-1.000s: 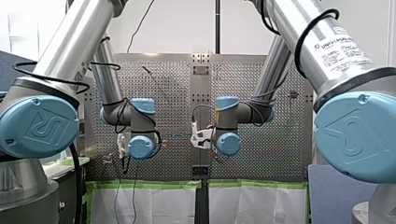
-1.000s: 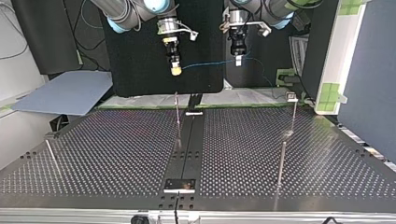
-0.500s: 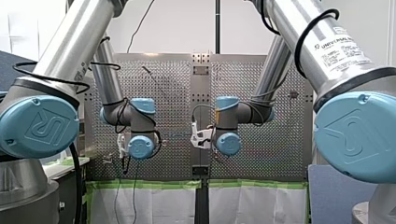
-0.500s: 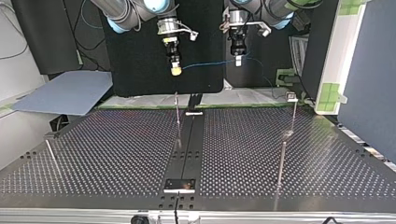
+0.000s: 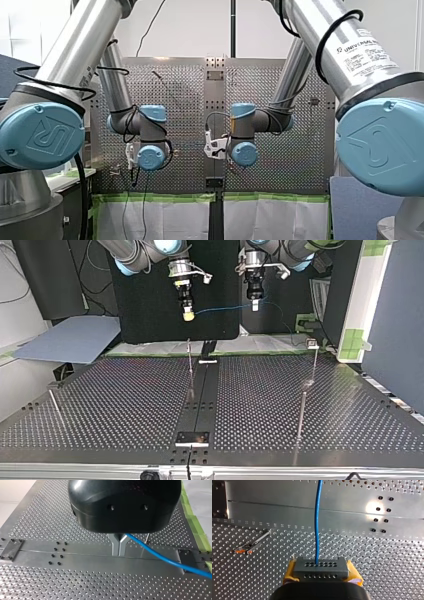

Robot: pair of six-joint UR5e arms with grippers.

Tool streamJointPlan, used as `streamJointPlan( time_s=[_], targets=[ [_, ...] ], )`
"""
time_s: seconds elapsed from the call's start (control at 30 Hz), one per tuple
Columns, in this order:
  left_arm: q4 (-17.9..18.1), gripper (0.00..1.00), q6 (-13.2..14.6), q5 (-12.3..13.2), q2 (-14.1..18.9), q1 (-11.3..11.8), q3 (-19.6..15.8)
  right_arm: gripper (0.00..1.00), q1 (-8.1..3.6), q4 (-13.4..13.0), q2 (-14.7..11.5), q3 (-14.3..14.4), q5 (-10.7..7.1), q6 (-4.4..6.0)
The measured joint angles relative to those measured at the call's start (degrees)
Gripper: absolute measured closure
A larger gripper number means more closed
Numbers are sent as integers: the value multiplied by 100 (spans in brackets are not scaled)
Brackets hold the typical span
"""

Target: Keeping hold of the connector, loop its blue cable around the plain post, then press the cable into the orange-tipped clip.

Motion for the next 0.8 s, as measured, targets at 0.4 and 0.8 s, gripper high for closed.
streamJointPlan(
  time_s=[0.4, 0.8],
  targets=[
    [-114, 99, 131, -109, 127, -59, -129, 100, -43, 75, 74, -67, 75, -53],
    [-184, 99, 271, -175, 235, -79, -271, 100, -78, 791, 270, -139, 228, -97]
  ],
)
